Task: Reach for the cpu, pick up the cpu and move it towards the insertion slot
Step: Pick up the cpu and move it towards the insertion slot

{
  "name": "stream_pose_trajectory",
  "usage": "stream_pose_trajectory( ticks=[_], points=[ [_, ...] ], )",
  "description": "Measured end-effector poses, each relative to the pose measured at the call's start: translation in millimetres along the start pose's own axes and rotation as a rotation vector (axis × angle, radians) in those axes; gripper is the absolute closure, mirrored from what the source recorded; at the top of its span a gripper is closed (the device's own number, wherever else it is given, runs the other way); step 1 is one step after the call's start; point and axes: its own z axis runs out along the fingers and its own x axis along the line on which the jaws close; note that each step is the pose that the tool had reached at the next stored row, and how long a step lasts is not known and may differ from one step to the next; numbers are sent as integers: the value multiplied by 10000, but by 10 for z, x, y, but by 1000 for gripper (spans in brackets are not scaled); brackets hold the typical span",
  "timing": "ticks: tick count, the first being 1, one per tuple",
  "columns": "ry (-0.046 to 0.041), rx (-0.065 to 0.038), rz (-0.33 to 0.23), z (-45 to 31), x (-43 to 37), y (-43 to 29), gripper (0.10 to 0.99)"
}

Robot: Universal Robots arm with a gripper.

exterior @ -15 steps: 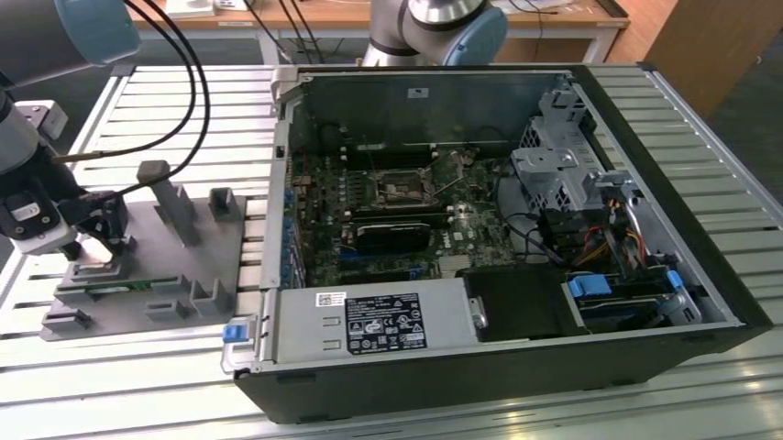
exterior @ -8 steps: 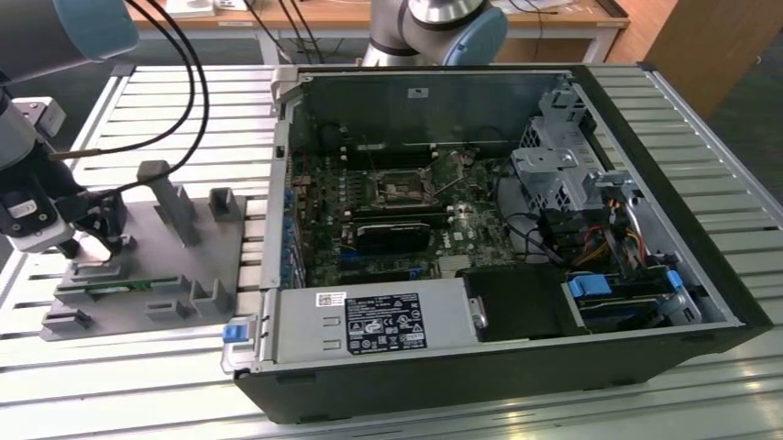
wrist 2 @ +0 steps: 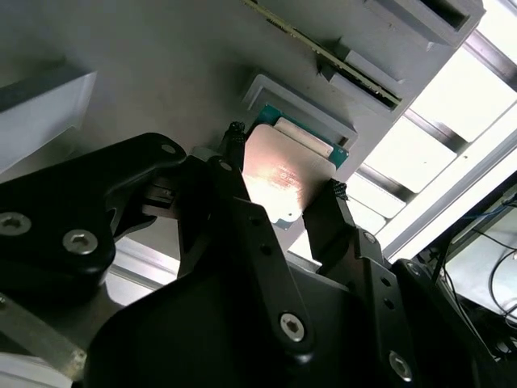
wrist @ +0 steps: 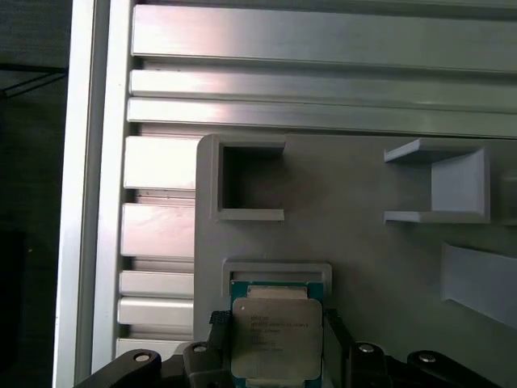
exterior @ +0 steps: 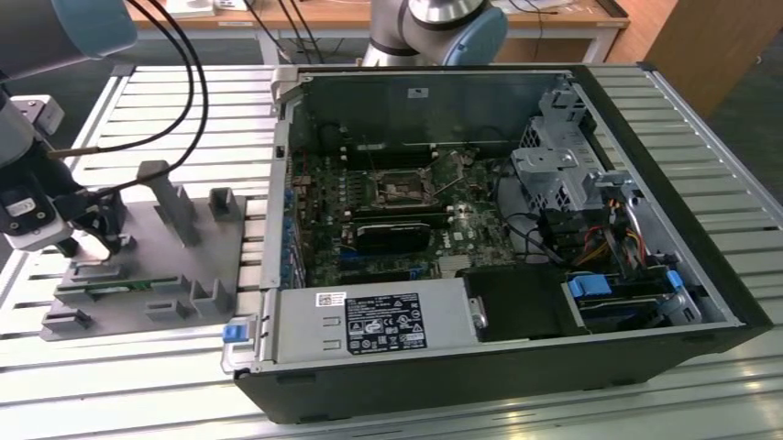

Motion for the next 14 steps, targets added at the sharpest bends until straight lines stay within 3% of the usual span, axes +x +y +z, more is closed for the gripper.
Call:
stream_pose_trajectory(
  ticks=[14],
  points=[
    [1,0,0,-52,0,2,545]
  ],
)
